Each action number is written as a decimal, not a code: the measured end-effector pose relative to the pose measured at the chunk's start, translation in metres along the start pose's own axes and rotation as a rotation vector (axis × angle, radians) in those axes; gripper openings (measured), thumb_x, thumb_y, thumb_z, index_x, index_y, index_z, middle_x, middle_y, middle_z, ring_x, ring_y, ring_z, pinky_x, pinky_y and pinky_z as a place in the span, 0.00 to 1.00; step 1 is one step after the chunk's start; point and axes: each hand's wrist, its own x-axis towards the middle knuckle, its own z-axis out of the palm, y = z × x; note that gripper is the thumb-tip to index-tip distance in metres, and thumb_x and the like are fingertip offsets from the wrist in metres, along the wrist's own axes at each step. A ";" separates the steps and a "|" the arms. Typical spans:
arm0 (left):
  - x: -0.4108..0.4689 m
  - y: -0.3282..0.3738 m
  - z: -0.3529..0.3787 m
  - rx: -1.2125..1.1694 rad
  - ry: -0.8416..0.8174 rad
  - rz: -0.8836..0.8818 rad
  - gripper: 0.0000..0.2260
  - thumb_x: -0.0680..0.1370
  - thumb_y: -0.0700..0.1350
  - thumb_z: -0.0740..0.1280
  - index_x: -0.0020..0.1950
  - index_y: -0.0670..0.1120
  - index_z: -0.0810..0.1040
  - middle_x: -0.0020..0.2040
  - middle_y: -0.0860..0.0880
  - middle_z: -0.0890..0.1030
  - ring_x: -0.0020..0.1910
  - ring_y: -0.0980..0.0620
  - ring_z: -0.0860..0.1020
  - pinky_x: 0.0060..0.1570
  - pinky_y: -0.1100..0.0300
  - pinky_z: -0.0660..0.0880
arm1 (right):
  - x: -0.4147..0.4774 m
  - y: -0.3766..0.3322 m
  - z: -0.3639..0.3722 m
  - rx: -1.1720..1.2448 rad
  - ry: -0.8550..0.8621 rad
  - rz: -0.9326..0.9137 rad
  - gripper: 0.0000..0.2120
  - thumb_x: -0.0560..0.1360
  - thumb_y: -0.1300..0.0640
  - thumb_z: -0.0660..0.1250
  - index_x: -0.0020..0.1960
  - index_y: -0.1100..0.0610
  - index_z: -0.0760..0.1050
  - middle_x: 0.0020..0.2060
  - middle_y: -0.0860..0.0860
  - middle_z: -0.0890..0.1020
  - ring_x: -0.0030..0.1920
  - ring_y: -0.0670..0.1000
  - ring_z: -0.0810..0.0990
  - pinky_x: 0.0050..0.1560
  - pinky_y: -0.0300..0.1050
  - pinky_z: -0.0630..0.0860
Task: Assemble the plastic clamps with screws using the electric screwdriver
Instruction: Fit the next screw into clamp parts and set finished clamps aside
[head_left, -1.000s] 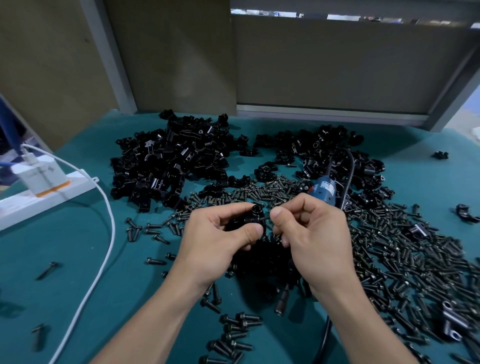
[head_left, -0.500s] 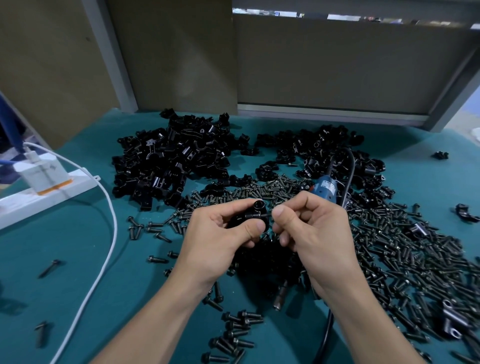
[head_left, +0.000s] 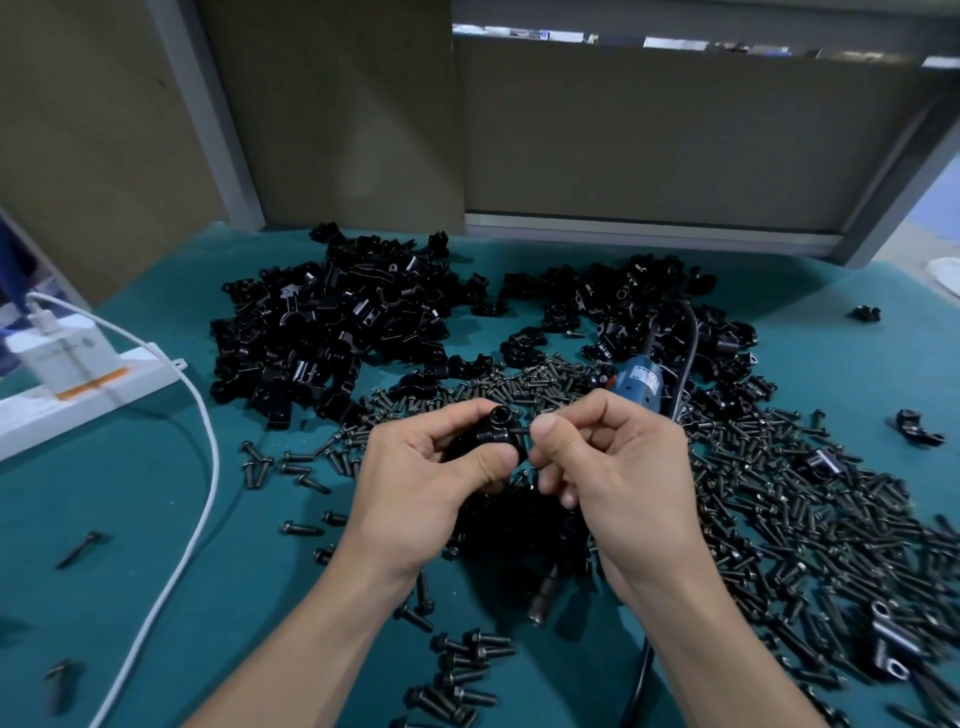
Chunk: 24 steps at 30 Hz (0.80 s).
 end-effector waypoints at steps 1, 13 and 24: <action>0.000 0.000 0.000 -0.002 0.007 -0.006 0.23 0.65 0.44 0.79 0.60 0.42 0.86 0.48 0.44 0.88 0.43 0.49 0.85 0.43 0.59 0.81 | 0.000 0.000 -0.001 -0.003 -0.023 0.000 0.08 0.76 0.62 0.76 0.39 0.56 0.82 0.31 0.56 0.84 0.27 0.50 0.79 0.26 0.38 0.72; -0.007 0.006 -0.002 0.121 -0.060 0.082 0.15 0.70 0.42 0.79 0.52 0.59 0.89 0.47 0.47 0.89 0.46 0.43 0.87 0.49 0.52 0.85 | -0.005 0.003 0.010 -0.627 0.007 -0.134 0.25 0.82 0.41 0.62 0.32 0.54 0.70 0.23 0.45 0.72 0.26 0.46 0.69 0.27 0.38 0.64; -0.008 0.011 0.000 0.095 -0.065 0.065 0.17 0.70 0.41 0.79 0.49 0.64 0.88 0.45 0.46 0.89 0.40 0.50 0.85 0.43 0.57 0.84 | -0.005 -0.006 0.003 -0.660 -0.122 -0.186 0.18 0.83 0.44 0.61 0.34 0.44 0.73 0.26 0.44 0.76 0.29 0.47 0.74 0.29 0.37 0.67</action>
